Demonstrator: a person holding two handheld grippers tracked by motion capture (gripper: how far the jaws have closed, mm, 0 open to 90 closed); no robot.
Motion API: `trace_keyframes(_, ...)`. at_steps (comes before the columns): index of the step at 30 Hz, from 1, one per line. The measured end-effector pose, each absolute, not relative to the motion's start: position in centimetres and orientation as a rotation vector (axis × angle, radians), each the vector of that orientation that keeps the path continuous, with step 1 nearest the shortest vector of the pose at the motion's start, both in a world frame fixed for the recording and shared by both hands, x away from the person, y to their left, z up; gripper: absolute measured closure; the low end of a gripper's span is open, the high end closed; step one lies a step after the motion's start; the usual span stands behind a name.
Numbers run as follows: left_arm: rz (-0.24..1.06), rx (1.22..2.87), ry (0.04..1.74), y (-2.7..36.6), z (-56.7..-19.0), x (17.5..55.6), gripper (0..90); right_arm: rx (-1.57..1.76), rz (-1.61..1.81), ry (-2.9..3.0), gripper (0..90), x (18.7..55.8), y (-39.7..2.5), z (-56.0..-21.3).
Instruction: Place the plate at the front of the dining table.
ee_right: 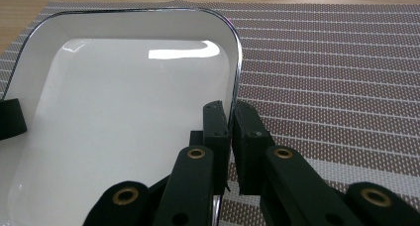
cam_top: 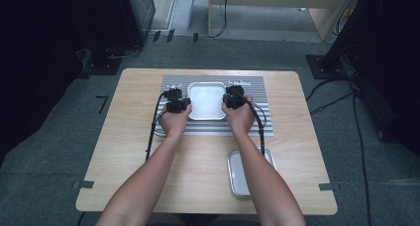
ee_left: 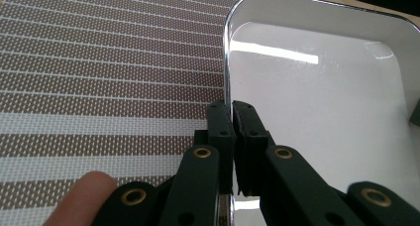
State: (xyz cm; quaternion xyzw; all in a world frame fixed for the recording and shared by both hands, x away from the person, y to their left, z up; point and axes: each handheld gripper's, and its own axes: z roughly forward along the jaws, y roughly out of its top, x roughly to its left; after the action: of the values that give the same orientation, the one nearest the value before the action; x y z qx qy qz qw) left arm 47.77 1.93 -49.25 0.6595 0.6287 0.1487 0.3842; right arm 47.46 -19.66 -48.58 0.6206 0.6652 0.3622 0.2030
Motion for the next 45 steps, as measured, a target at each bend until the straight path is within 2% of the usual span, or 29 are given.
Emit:
trace_keyframes(11,0.331,1.707,1.616,1.2,-49.7,49.5,88.1,1.789,0.994,1.844,86.1,48.8,-20.4,-49.6)
trace_keyframes(45,0.379,1.741,1.597,1.2,-50.8,50.0,85.4,1.723,0.948,1.876,82.7,49.8,-20.0,-51.2)
